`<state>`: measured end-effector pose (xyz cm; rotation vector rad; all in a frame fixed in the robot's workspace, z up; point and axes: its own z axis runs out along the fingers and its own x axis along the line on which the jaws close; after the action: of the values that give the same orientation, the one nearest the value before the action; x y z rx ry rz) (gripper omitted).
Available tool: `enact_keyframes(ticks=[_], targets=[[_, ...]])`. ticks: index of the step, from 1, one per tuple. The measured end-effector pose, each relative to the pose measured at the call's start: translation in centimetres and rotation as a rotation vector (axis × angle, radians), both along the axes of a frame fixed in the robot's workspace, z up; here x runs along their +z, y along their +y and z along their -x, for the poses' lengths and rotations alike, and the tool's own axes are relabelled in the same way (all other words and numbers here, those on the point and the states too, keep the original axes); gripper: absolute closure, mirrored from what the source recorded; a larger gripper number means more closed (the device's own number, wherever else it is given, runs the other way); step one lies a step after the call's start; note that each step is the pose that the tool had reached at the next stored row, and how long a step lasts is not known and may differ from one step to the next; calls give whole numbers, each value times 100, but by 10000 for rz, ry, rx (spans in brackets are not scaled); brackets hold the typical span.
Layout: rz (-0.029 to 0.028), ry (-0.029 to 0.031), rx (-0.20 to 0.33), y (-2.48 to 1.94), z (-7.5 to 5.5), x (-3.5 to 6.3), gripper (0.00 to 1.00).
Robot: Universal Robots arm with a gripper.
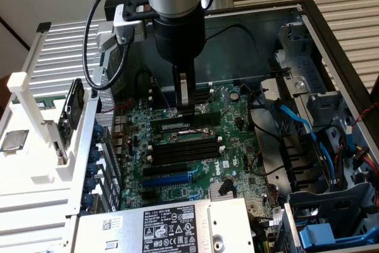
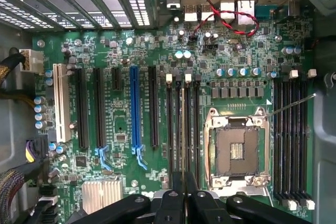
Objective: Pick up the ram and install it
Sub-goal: 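Insert the ram into the slot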
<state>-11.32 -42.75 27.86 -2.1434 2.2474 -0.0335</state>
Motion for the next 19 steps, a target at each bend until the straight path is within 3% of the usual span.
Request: enact_keyframes(ticks=[19], targets=[[-2, 33, 57, 0, 0, -153, 88]])
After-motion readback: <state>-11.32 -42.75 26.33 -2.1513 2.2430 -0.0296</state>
